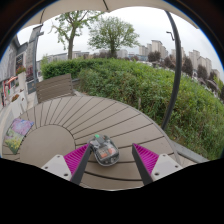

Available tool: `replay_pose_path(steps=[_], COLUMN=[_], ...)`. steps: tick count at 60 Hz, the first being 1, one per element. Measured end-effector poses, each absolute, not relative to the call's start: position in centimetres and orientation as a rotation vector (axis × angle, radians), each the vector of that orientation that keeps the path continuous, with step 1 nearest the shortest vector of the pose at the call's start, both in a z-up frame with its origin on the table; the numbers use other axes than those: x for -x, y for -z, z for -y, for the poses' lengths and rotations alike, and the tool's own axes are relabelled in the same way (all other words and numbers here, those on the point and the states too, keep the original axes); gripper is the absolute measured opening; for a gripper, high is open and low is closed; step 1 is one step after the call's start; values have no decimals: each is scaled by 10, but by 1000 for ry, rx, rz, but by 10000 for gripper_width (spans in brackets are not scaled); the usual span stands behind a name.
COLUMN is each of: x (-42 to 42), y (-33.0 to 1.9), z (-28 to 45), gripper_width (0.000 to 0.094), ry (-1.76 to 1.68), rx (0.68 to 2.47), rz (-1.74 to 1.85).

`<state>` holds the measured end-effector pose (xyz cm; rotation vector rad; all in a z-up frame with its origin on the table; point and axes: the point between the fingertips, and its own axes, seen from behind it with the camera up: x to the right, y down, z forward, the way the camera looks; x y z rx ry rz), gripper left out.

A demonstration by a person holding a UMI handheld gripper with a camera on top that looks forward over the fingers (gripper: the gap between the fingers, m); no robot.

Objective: Arrange mouse

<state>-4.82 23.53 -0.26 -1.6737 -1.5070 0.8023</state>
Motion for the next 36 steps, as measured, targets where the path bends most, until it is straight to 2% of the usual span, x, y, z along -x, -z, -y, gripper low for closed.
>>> replay_pose_path(steps=[20,25,27,29,36], x=[83,84,84,83,80], y=[19,20,19,18,16], z=[-254,-257,-258,-263,-268], gripper_width=[839,728,610,443,411], ry=[-760,-743,-739,-719,-683], rx=[1766,1765,1760,1754,1754], rz=[1503,1502,1499,1492,1531])
